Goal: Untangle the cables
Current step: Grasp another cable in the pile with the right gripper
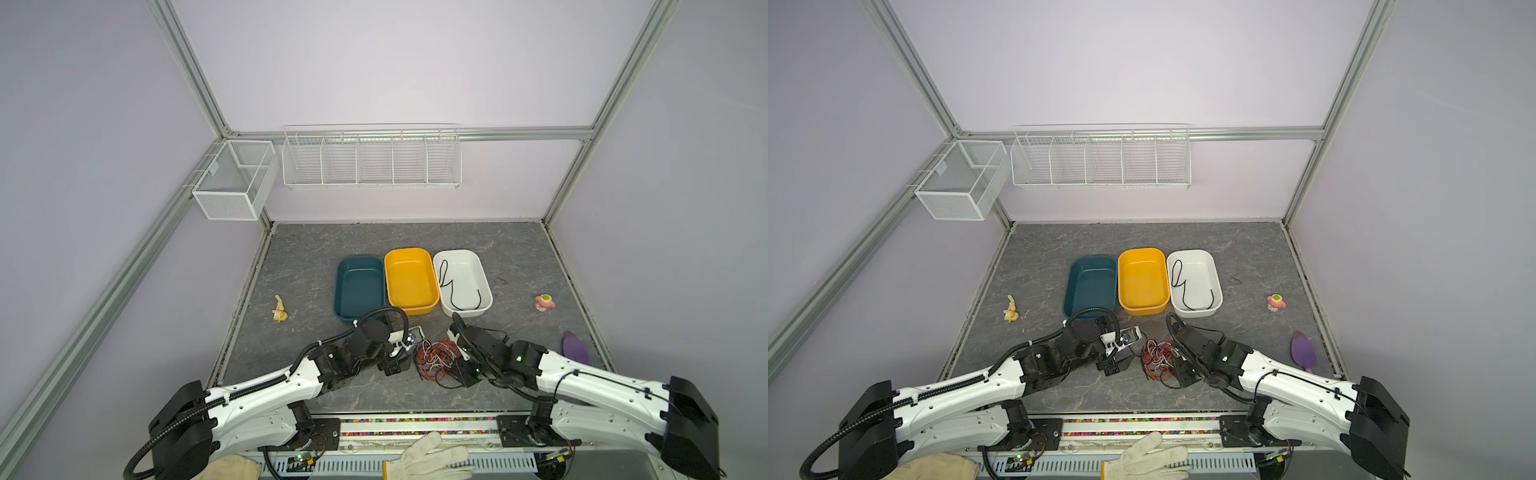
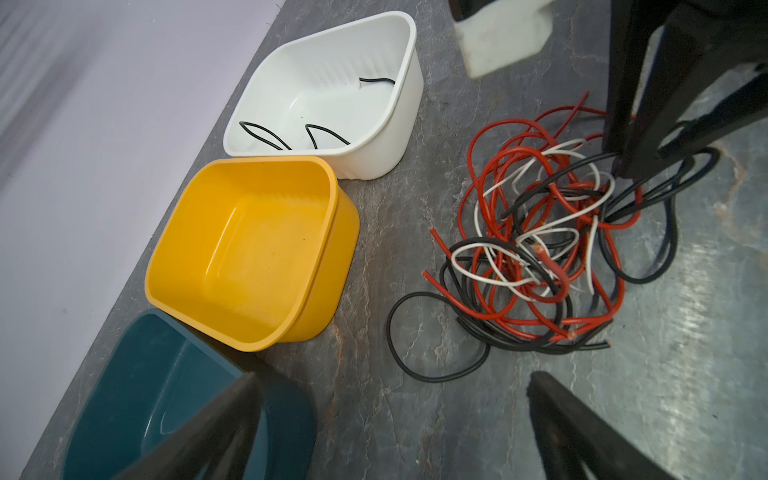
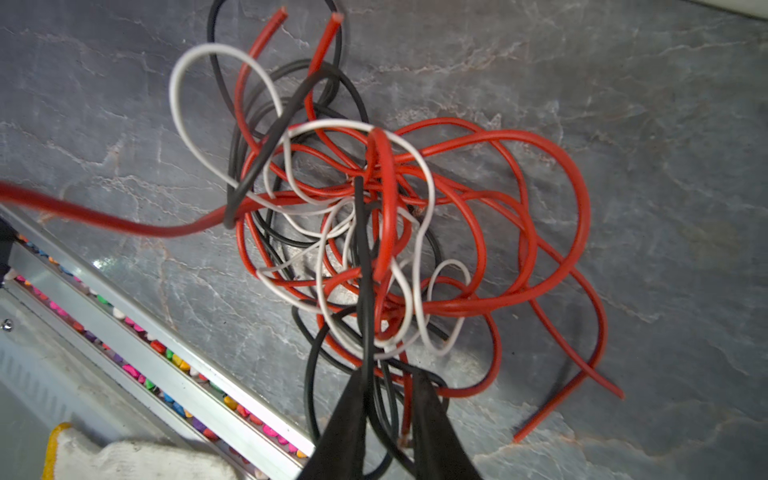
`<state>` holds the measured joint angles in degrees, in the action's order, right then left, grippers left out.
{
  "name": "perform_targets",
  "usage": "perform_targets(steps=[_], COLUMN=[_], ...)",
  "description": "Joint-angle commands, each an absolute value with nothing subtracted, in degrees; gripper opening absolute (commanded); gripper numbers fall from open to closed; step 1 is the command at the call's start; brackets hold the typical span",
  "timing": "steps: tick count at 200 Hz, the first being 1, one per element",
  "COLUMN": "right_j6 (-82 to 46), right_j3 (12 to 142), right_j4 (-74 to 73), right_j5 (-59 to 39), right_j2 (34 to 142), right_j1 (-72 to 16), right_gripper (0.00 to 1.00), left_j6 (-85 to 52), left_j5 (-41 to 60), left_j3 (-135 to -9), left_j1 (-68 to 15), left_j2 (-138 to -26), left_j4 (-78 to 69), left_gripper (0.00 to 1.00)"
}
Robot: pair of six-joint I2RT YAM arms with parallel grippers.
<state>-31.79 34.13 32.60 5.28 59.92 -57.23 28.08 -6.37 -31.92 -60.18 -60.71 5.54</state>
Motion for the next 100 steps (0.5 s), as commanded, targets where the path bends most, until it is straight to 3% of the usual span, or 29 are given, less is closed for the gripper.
perform_targets(steps=[1,25,100], right_j6=[-32.2,-31.8,-30.8], right_j3=[37.2,38.6,47.9], right_j4=[35.3,36.5,43.5], right_j5=[8.1,8.7,13.8], right_j2=[56.9,56.0,55.6], right_j1=[-57.7,-57.7,-57.7], right_gripper=[0.12,0.07,0.07], left_j6=[28.3,28.7,28.9], left_j5=[-6.3,-6.5,-6.5], left_j3=[-33.1,-33.3,-33.4], left_j1=[-60.6,-60.7,-60.9], left_j2=[-61.6,-62.0,-62.5], left_j4=[4.6,4.7,4.9], left_gripper=[0.99,0.99,0.99])
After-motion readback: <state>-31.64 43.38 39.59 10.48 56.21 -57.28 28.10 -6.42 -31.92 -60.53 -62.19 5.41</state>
